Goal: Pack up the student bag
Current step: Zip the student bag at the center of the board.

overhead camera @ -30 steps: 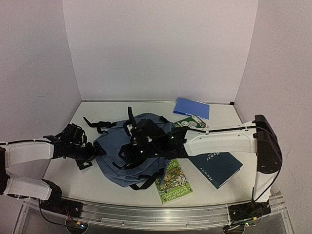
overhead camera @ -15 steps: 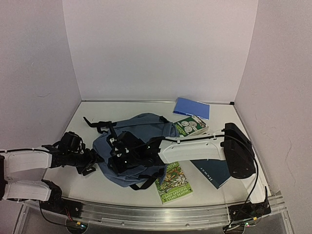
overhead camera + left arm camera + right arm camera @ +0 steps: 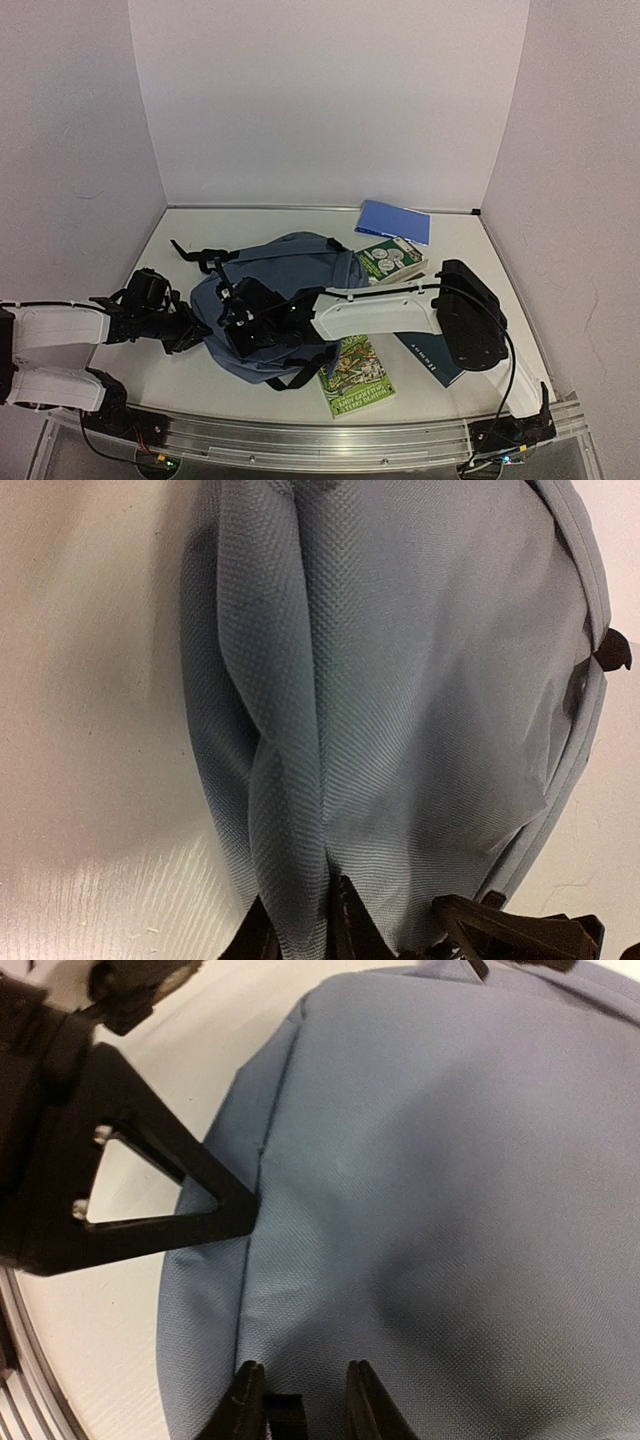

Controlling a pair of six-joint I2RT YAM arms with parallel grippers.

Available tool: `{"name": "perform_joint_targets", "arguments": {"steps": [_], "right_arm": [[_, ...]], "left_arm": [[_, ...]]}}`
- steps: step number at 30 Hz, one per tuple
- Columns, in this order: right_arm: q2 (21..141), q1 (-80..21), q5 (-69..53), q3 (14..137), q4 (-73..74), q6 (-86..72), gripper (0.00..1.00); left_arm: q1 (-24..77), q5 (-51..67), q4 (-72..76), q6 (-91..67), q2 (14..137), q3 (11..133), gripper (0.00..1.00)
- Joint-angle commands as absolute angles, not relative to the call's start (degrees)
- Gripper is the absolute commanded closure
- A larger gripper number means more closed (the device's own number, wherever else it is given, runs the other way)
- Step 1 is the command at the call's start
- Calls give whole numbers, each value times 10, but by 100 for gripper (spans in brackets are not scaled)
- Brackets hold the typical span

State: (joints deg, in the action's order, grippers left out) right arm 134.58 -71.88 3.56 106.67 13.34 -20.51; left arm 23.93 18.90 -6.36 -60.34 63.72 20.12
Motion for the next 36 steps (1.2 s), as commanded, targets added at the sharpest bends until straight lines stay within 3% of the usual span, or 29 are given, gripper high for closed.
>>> {"name": "perform_joint_targets", "arguments": {"steps": [1, 6, 11, 22, 36], "right_arm": [[1350, -735, 64, 1094, 133, -181, 82], [1346, -742, 87, 1085, 132, -182, 100], [1308, -749, 125, 1053, 116, -188, 100], [1203, -760, 368, 930, 95, -269, 100], [1169, -706, 390, 843, 95, -349, 100]], "left_arm": [[238, 188, -49, -606, 647, 212, 95], [237, 186, -49, -604, 655, 221, 100], [237, 188, -39, -605, 667, 228, 100], [238, 186, -33, -602, 691, 232, 100], [236, 163, -69, -584, 674, 236, 100]]}}
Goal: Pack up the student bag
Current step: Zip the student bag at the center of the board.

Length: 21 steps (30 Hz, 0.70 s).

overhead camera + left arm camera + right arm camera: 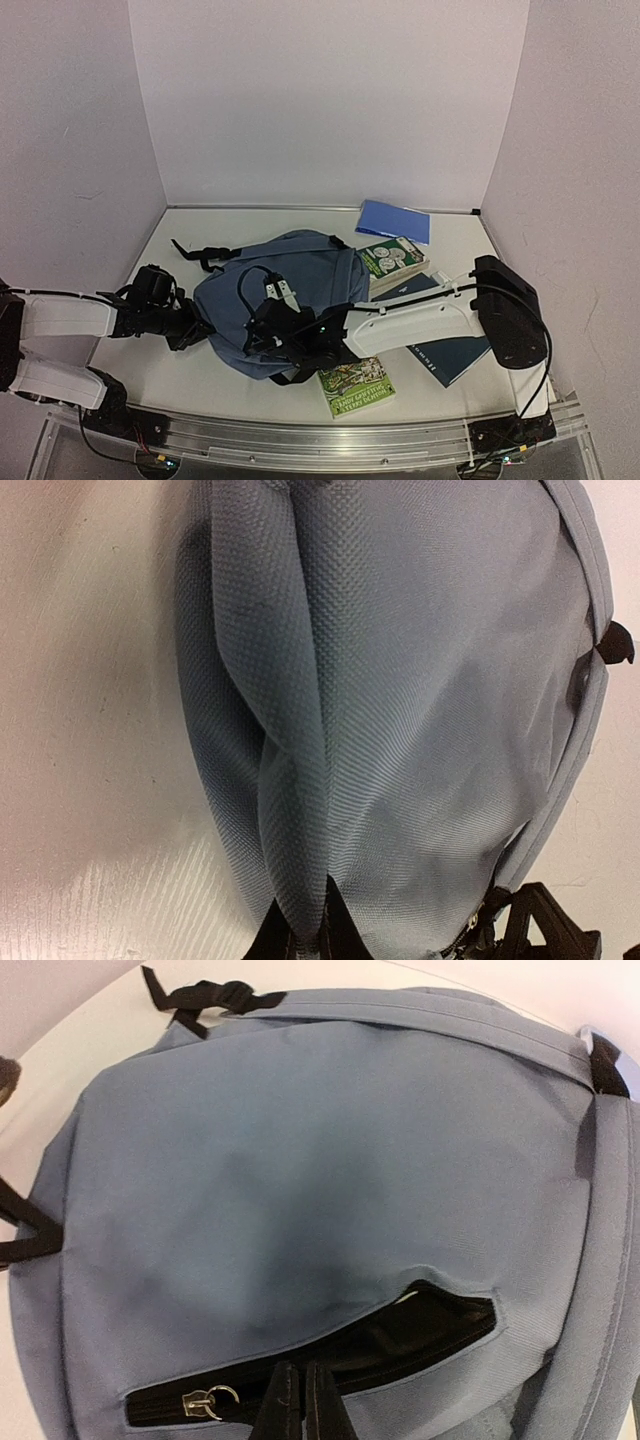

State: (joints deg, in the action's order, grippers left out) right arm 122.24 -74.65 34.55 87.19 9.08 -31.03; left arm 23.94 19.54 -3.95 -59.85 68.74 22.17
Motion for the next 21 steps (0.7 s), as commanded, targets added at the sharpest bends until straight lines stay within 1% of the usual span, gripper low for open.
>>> {"name": "perform_joint_targets", "arguments": {"steps": [1, 13, 21], "right_arm": [[1163, -697, 388, 835, 95, -353, 100], [1129, -633, 382, 780, 96, -366, 100], [1112, -603, 382, 760, 96, -371, 100]], "left_arm": [[236, 161, -72, -582, 672, 236, 100], [217, 152, -116, -535, 670, 268, 100], [203, 157, -121, -535, 661, 261, 100]]}}
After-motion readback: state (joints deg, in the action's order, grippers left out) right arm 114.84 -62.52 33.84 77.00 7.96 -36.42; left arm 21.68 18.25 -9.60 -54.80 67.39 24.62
